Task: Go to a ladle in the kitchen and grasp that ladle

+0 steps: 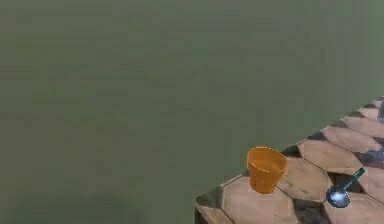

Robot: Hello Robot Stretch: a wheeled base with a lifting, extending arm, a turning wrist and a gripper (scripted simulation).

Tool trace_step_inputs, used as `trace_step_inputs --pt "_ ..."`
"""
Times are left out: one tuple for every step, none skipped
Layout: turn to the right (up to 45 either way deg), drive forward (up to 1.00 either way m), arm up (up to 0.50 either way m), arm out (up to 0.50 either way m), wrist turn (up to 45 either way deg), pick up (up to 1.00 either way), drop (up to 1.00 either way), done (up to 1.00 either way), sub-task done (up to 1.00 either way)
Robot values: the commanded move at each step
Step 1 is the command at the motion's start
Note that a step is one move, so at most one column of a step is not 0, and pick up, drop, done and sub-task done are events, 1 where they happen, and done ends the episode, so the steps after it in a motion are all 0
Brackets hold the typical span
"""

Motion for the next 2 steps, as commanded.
trace_step_inputs --pt "-39.0 0.0 0.0 0.0 0.0 0.0 0.0 0.0 0.0" --pt "0.0 0.0 0.5 0.0 0.0 0.0 0.0 0.0 0.0"
